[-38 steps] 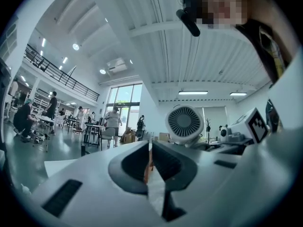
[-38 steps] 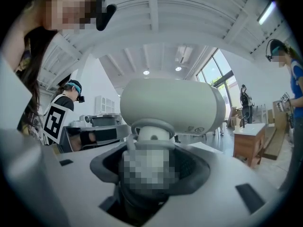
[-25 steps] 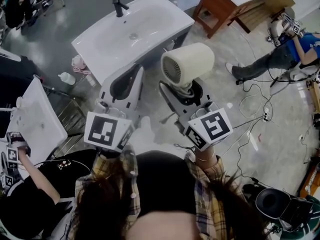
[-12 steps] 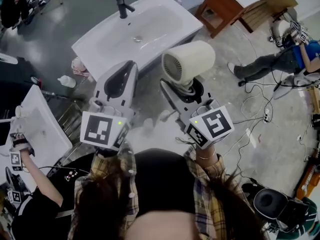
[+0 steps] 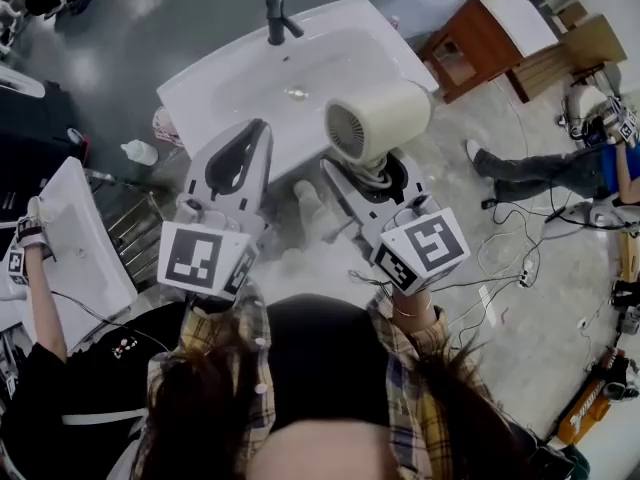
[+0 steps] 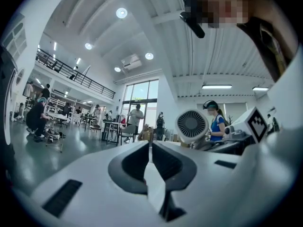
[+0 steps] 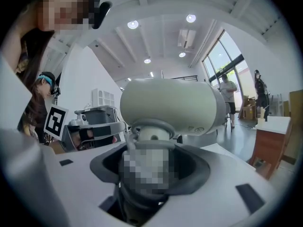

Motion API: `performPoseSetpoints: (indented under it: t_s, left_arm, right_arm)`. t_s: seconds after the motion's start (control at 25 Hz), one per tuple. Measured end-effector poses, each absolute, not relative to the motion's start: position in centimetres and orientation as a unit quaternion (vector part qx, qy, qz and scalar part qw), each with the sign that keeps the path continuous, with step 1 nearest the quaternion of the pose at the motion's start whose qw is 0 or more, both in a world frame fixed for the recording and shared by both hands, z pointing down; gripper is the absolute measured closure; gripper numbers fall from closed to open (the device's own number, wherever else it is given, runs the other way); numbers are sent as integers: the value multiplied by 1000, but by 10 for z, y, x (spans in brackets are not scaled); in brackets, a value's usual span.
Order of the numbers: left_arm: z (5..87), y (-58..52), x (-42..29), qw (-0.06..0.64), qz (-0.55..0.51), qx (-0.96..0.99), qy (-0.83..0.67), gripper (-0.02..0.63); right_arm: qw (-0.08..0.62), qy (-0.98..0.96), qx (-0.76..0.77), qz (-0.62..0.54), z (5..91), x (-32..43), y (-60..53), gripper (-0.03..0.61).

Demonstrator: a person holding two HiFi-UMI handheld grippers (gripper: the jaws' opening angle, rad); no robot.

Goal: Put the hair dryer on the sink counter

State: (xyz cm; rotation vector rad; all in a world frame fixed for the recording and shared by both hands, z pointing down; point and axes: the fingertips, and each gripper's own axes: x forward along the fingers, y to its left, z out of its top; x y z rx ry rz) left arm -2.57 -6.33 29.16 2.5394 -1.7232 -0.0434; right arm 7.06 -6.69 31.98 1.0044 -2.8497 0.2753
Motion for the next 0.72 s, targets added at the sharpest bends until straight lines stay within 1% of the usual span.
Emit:
performPoseSetpoints:
  t_s: [0.28, 0.72]
  left_arm:
    - [284, -130, -46, 40, -14, 789, -613, 581]
    - [265, -211, -93, 29, -11, 715, -698, 583]
  right_arm:
    - [73, -959, 258, 93, 319, 41, -141, 328]
    - [77, -982, 149, 88, 303, -9, -245, 328]
